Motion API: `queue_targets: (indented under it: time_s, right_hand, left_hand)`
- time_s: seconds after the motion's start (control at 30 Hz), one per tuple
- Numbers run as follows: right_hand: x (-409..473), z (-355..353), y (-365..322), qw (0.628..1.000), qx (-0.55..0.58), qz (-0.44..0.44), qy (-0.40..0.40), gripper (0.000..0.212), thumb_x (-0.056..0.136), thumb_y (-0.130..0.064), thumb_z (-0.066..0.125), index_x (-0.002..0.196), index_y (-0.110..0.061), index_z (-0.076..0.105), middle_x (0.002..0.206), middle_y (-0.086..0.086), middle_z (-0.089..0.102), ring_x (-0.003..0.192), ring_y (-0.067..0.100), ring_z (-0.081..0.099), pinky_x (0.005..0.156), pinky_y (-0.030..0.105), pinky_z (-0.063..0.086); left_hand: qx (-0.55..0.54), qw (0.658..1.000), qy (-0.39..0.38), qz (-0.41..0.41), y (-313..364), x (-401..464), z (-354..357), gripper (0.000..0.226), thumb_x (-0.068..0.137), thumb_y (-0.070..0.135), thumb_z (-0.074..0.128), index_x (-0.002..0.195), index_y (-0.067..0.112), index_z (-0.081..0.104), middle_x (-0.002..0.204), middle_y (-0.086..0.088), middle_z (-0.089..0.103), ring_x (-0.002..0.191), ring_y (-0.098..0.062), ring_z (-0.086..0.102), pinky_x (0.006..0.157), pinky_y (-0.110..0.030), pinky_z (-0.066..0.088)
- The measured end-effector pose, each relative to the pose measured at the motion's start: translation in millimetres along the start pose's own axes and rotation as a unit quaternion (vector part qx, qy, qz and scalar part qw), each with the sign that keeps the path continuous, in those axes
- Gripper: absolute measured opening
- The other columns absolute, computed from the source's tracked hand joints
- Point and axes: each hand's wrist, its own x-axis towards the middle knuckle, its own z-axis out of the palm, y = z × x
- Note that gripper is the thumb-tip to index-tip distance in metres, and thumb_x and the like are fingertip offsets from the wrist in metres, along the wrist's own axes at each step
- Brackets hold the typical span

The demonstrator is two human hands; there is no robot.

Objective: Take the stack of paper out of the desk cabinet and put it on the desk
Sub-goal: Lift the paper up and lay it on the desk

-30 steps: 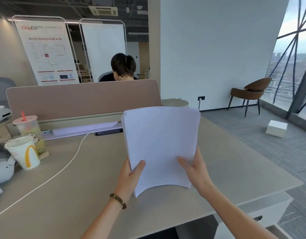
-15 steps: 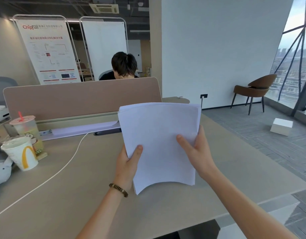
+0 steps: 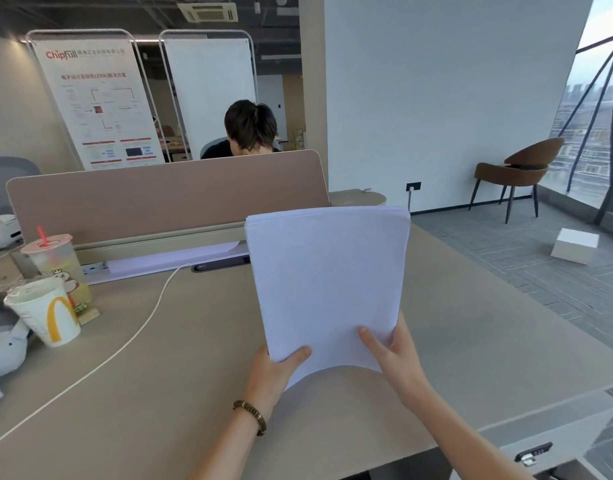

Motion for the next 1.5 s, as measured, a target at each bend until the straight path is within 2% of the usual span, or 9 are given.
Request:
queue_targets:
  time_s: [0.23,0.43,0.6,0.73,0.93,1.07,1.27,1.4,1.5]
  right_hand:
    - [13.0,8.2,16.0,0.999,-0.012,0.029,0.013,0.035,0.079,-0.045,0.073,0.109,-0.044,0.057,0.112,-0.012,0.074,0.103,0.009,0.072,0.089,0.044,0.059]
    - [19.9,5.9,21.3,0.999,-0.017,0.049,0.017,0.021,0.086,-0.032,0.071,0.102,-0.039,0.060,0.103,-0.020,0.075,0.093,0.002,0.072,0.077,0.029,0.056]
    - [35.6,-23.3,6.3,0.997,-0.013,0.058,0.058,0.025,0.080,-0.025,0.078,0.102,-0.030,0.066,0.099,-0.009,0.077,0.091,0.014,0.074,0.078,0.038,0.060]
    - [53.3,-65.5,-9.6,0.994,-0.045,0.051,0.086,0.027,0.077,-0.023,0.080,0.095,-0.032,0.063,0.096,-0.010,0.073,0.081,0.008,0.071,0.068,0.029,0.056]
    - [77.2,-130.8,-22.7,0.990,-0.088,0.051,0.099,0.047,0.073,-0.024,0.083,0.110,-0.040,0.060,0.105,-0.007,0.071,0.093,0.016,0.072,0.080,0.040,0.059]
    - [96.7,-169.0,-19.9,0.987,-0.085,0.077,0.110,0.045,0.068,-0.025,0.086,0.096,-0.049,0.061,0.099,-0.005,0.075,0.082,0.015,0.075,0.069,0.036,0.060]
    - [134.1,-198.6,-3.8,0.985,-0.118,0.098,0.083,0.056,0.070,-0.024,0.087,0.119,-0.031,0.062,0.101,0.003,0.076,0.085,0.021,0.075,0.068,0.036,0.058]
    - [161.9,-205.3,16.2,0.982,-0.136,0.112,0.072,0.054,0.073,-0.017,0.085,0.121,-0.024,0.062,0.102,0.006,0.074,0.085,0.023,0.073,0.070,0.036,0.058]
    - [179.9,-210.2,29.3,0.978,-0.151,0.121,0.075,0.050,0.075,-0.015,0.083,0.120,-0.022,0.062,0.103,0.007,0.073,0.084,0.022,0.071,0.068,0.034,0.056]
  left_hand:
    - [0.020,1.000,0.006,-0.006,-4.1,20.8,-4.0,0.028,0.077,0.024,0.084,0.102,0.030,0.074,0.096,0.020,0.078,0.088,0.000,0.073,0.074,-0.022,0.054]
    - [0.047,0.999,0.021,0.013,-3.2,27.0,1.3,0.024,0.076,0.024,0.084,0.097,0.031,0.074,0.093,0.023,0.077,0.085,0.003,0.072,0.069,-0.014,0.052]
    - [0.072,0.997,0.002,0.028,16.5,36.8,27.8,0.021,0.074,0.025,0.085,0.092,0.027,0.075,0.089,0.019,0.078,0.082,0.002,0.073,0.070,-0.018,0.053]
    - [0.064,0.997,-0.027,0.027,31.7,45.1,67.7,0.019,0.074,0.022,0.086,0.088,0.026,0.075,0.084,0.023,0.077,0.075,0.006,0.071,0.055,-0.006,0.050]
    - [0.034,0.999,-0.039,0.000,35.8,53.9,141.0,0.022,0.074,0.018,0.084,0.091,0.026,0.074,0.087,0.016,0.079,0.077,0.003,0.073,0.066,-0.018,0.053]
    - [-0.025,0.998,-0.036,-0.047,34.3,62.6,181.4,0.025,0.071,0.013,0.087,0.092,0.020,0.075,0.086,0.011,0.080,0.076,-0.003,0.075,0.060,-0.016,0.055]
    - [-0.045,0.994,-0.031,-0.099,30.1,90.1,217.1,0.023,0.070,0.006,0.087,0.086,0.018,0.074,0.086,0.006,0.079,0.067,0.000,0.073,0.057,-0.014,0.053]
    - [-0.015,0.991,-0.026,-0.130,25.5,114.4,230.7,0.029,0.070,0.011,0.089,0.084,0.018,0.065,0.094,0.001,0.073,0.073,0.000,0.063,0.065,-0.021,0.046]
    - [0.015,0.988,-0.025,-0.152,22.2,131.1,241.5,0.037,0.070,0.018,0.089,0.078,0.021,0.053,0.083,0.009,0.062,0.070,0.002,0.052,0.056,-0.021,0.039]
